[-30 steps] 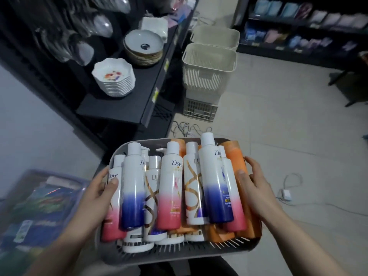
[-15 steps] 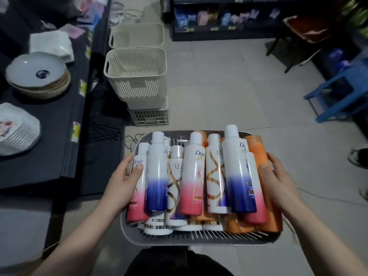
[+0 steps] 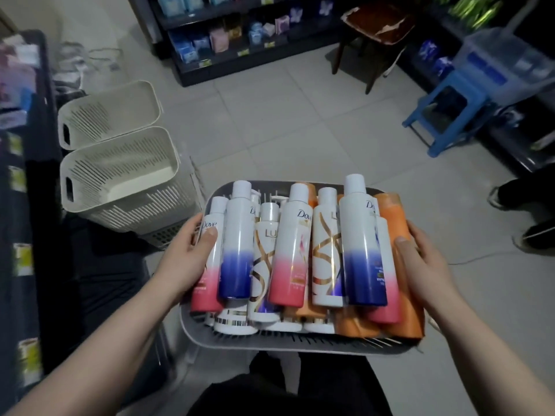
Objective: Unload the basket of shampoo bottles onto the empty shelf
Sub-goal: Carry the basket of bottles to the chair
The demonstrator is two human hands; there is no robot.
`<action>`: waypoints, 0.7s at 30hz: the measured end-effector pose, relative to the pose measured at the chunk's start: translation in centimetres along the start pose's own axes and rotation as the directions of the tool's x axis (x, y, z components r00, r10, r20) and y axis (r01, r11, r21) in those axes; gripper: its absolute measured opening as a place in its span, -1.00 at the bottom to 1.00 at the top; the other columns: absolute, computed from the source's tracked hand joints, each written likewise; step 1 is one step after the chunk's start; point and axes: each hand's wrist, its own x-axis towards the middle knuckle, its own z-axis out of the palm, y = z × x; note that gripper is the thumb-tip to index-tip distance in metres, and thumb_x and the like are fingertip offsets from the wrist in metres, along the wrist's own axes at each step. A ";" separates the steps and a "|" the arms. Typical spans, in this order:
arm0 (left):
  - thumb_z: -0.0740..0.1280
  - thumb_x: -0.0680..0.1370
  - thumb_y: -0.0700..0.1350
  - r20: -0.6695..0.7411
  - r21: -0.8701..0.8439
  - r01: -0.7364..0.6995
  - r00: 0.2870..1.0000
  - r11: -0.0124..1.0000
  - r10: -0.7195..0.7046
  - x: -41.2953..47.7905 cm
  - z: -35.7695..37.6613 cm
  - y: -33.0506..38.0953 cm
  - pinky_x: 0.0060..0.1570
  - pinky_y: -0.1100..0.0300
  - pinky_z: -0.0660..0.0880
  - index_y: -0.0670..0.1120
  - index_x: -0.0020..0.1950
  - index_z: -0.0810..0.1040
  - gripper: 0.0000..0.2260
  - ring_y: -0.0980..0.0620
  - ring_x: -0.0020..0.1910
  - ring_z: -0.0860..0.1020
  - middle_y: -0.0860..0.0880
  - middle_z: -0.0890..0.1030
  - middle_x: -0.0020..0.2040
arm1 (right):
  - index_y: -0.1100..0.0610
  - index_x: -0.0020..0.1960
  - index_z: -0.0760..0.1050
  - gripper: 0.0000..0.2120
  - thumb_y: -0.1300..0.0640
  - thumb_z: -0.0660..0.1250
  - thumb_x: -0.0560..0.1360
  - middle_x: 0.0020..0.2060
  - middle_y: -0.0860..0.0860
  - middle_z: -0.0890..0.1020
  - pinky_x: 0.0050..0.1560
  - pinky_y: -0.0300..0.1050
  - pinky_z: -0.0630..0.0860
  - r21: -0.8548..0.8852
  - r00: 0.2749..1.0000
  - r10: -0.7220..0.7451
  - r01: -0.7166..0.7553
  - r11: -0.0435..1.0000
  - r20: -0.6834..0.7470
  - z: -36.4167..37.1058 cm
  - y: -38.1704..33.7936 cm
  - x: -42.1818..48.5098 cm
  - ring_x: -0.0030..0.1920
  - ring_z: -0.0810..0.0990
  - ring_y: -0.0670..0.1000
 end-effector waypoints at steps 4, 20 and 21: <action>0.26 0.61 0.01 -0.002 0.045 0.019 1.000 0.999 -0.019 6.4 2.7 2.7 -0.06 0.26 0.48 0.12 0.43 0.37 -0.62 0.22 0.02 0.57 0.09 0.57 0.18 | -0.09 0.46 0.29 -0.29 -0.26 0.08 0.33 0.36 -0.04 0.48 0.30 0.03 0.37 0.002 1.000 0.018 -0.018 1.000 0.016 0.1 -0.9 7.1 0.28 0.47 0.01; 0.23 0.36 0.29 -0.032 0.054 0.092 0.995 0.994 -0.091 31.5 14.2 15.9 0.03 0.10 0.50 0.21 0.35 0.40 -0.44 0.07 -0.07 0.58 0.15 0.61 -0.03 | -0.22 0.44 0.22 -0.39 -0.25 0.05 0.39 0.23 -0.07 0.54 0.11 0.00 0.47 -0.051 0.998 0.038 -0.036 0.998 0.048 -3.7 -10.9 35.5 0.09 0.55 0.02; 0.23 0.37 0.27 -0.031 0.062 0.083 0.996 0.995 -0.081 33.2 14.8 16.8 0.00 0.10 0.50 0.19 0.35 0.41 -0.45 0.06 -0.11 0.58 0.14 0.62 -0.07 | -0.21 0.44 0.22 -0.38 -0.25 0.06 0.39 0.24 -0.05 0.54 0.13 0.05 0.50 -0.051 0.998 0.049 -0.047 0.998 0.040 -3.8 -11.6 37.0 0.10 0.57 0.03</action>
